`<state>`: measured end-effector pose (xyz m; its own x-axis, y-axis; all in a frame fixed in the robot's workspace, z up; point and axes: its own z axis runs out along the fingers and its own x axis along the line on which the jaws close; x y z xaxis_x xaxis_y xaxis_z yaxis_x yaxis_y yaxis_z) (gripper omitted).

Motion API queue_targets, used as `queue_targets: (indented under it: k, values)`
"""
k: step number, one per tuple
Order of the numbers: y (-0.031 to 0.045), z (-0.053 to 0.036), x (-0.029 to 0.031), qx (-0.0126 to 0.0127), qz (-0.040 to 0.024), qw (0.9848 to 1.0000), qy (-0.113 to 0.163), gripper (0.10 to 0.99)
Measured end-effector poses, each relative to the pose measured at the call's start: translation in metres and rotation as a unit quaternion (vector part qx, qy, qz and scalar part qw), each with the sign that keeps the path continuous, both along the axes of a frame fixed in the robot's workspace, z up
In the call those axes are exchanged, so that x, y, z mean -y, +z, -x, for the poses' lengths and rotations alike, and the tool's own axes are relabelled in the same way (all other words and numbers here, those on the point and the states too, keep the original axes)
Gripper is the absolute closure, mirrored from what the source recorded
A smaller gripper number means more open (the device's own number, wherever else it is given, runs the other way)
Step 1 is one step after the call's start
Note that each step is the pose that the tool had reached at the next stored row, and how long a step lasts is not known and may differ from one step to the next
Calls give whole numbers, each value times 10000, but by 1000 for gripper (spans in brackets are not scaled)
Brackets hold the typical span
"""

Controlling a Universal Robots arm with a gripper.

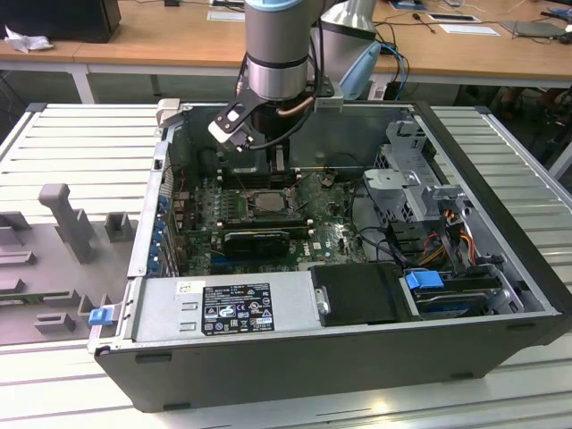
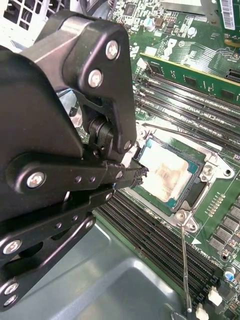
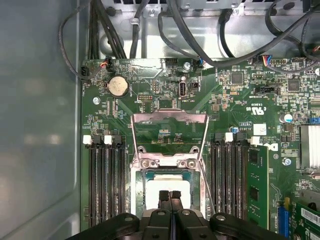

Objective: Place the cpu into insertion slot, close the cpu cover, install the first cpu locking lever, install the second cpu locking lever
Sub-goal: 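Close the cpu cover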

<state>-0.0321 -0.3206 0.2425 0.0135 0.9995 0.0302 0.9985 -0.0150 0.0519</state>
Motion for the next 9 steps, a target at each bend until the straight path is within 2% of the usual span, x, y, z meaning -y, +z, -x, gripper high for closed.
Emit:
queue_targets:
  k: [9]
  values:
    - [50,-54,0,-3,0,10000,0,980]
